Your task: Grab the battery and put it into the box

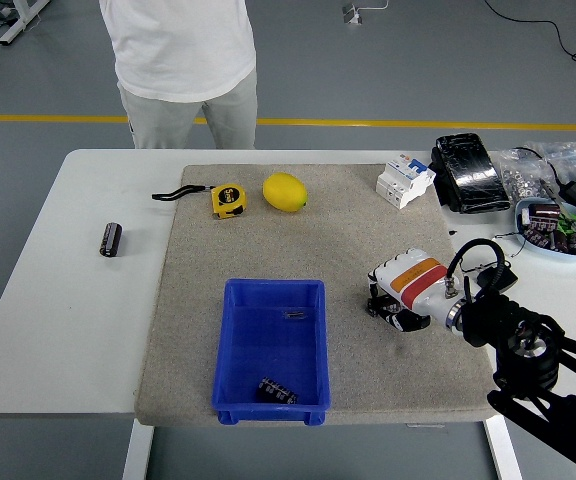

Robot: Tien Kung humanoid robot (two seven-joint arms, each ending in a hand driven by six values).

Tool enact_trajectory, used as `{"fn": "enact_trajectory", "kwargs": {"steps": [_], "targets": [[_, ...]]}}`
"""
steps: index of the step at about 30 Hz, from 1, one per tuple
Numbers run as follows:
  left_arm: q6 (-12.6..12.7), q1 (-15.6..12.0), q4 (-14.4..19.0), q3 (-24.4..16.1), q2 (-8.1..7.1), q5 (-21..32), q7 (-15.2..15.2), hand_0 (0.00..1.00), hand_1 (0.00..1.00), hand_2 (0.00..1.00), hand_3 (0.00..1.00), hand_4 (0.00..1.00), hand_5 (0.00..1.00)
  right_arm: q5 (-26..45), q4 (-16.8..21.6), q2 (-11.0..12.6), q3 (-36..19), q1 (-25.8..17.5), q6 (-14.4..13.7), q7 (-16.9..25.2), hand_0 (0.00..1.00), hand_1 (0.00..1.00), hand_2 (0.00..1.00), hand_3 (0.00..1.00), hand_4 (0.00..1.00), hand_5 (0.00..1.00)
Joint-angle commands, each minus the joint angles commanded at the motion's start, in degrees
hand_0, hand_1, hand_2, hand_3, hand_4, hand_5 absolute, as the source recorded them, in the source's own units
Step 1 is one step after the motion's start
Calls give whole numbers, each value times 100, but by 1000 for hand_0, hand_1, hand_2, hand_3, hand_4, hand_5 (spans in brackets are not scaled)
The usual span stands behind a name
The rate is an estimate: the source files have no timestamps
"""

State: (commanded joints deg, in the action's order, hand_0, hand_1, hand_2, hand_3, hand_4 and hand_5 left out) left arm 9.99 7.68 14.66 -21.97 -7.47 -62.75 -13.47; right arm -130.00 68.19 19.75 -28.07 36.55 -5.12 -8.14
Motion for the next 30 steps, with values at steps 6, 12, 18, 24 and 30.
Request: {"fn": "enact_trajectory", "kwargs": {"steps": [6,12,18,24,30], "targets": [[-13,3,0,-11,-7,-20,-3,701,690,729,626,647,653,0,24,9,-45,7,104,41,487,586,641,621,837,118],[-23,-3,-2,-29,-9,-43,-8,701,689,728,627,647,653,0,71,20,-106,12,137,53,491,587,629,627,836,119],[-27,-5,1,-22,-8,-33,-7,701,689,728,626,648,654,0,-35,20,-77,17,98,98,475,571,613,614,833,119],[-32,0,4,-21,-4,-41,-9,701,688,729,626,647,653,0,-133,7,-50,23,-60,123,443,548,587,587,818,112],[-34,-7,8,-18,-4,-41,-10,701,689,728,626,647,653,0,-229,-4,-47,18,-168,136,403,487,525,515,759,79]]}}
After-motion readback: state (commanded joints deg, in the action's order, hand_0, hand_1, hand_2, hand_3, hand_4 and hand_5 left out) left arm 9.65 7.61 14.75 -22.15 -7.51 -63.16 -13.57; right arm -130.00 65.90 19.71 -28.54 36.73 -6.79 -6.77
